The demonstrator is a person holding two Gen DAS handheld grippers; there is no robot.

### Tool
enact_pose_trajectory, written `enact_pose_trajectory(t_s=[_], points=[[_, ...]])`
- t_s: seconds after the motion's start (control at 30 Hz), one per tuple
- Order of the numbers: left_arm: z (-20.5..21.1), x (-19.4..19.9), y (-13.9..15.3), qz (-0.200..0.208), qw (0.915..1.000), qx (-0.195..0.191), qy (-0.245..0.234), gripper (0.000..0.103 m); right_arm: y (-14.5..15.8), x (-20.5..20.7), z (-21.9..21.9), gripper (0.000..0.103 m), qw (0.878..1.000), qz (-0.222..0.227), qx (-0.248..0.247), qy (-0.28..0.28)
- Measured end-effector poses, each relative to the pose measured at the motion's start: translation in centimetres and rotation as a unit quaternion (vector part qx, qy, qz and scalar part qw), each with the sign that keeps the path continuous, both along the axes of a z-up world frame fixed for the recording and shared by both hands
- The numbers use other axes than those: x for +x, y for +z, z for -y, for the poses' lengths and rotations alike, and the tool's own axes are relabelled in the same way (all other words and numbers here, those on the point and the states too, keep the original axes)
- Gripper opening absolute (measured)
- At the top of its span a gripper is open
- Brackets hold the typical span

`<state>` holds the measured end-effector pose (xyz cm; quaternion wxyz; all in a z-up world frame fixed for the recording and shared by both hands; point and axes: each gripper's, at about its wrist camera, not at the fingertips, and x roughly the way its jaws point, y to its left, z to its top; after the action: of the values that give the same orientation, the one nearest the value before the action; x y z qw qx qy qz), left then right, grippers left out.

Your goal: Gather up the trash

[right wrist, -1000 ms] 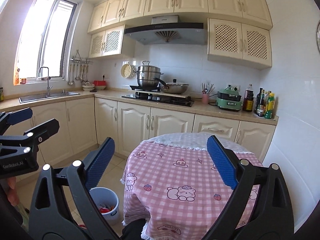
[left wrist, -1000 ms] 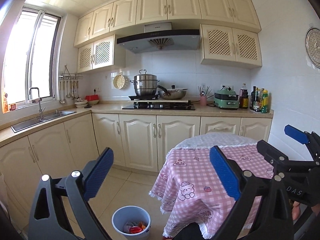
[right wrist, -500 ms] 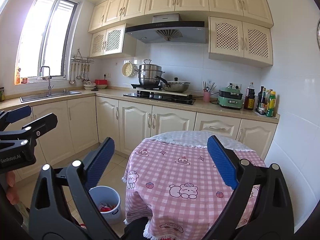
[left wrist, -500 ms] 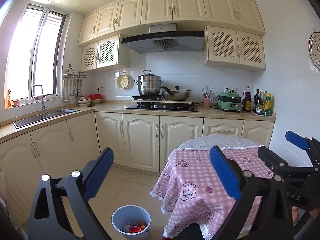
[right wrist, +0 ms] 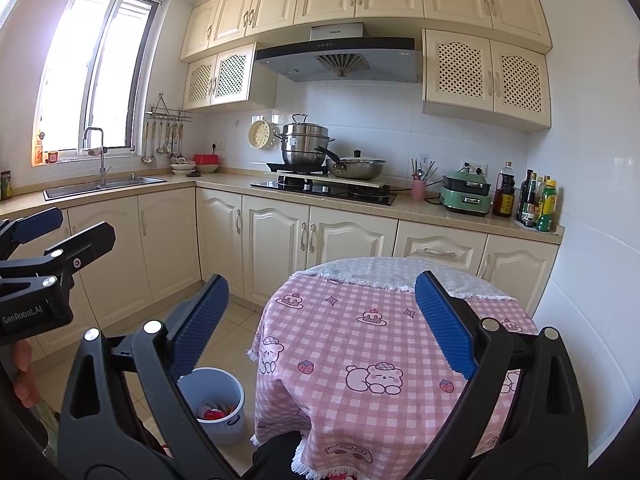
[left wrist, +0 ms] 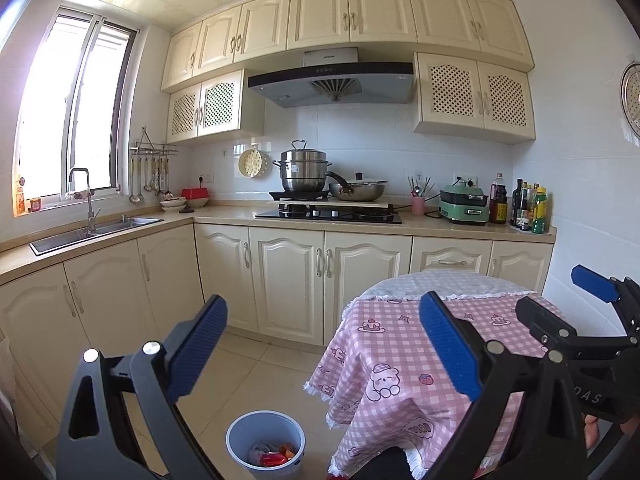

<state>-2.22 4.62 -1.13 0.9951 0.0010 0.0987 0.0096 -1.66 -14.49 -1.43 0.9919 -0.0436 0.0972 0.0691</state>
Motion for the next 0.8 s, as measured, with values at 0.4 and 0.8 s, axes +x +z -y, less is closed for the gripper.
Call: enact_pose_trajectory(t_s=[0.4, 0.8], points=[[0.26, 0.27, -0.31, -0.002, 1.0000, 0.001, 0.000, 0.095, -0.35, 0.22, -0.11, 0.093, 1.000, -0.007, 0.001, 0.004], [0.43, 0.22, -0.40, -0.002, 1.0000, 0.002, 0.001, 0.095, -0.39, 0.20, -0.16, 0.093, 1.000, -0.008, 0.001, 0.004]])
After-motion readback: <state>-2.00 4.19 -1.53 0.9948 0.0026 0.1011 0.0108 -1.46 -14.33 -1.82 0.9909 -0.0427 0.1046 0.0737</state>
